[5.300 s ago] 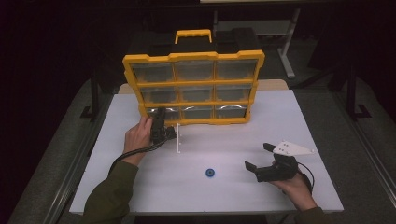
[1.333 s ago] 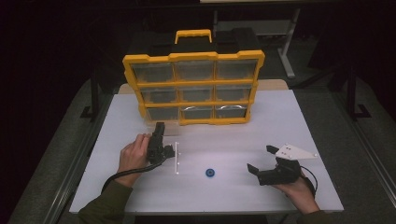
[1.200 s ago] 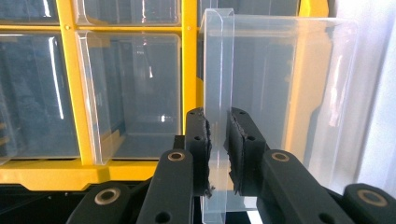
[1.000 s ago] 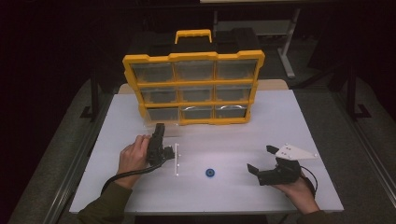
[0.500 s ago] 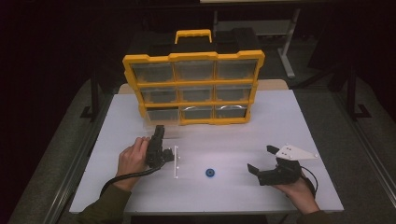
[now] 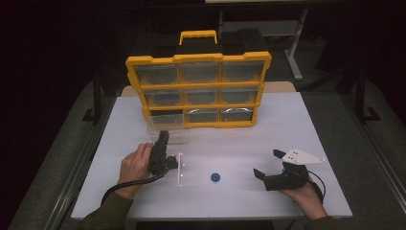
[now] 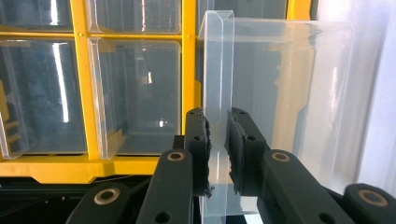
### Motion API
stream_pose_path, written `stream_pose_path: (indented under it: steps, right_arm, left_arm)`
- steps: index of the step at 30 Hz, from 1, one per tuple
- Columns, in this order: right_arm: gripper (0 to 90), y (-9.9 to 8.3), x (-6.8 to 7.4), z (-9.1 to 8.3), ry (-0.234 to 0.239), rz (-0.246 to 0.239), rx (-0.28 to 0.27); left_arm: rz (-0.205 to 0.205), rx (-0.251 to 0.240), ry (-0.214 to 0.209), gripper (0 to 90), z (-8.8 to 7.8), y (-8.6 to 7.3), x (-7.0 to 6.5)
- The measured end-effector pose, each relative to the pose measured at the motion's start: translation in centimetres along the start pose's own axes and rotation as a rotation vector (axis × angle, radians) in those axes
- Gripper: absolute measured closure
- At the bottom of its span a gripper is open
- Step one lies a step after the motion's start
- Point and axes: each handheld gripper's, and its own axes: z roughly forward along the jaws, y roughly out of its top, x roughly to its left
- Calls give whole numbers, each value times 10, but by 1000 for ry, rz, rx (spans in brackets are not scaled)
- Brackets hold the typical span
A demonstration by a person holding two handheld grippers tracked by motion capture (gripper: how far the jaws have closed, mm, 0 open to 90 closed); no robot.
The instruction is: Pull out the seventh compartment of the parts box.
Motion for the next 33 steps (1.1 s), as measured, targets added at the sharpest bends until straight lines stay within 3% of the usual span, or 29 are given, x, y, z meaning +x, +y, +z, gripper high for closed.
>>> stream_pose_path:
  steps: [13, 21, 33]
  right_arm:
    - [0, 0, 0, 2, 10, 0, 0]
    - [0, 0, 0, 2, 10, -1, -1]
    - [0, 0, 0, 2, 12, -5, 1]
  left_arm:
    - [-15, 2, -7, 760, -1, -2, -1]
    - [-32, 7, -3, 588, 0, -2, -1]
    - [-57, 16, -22, 399, -4, -1, 1]
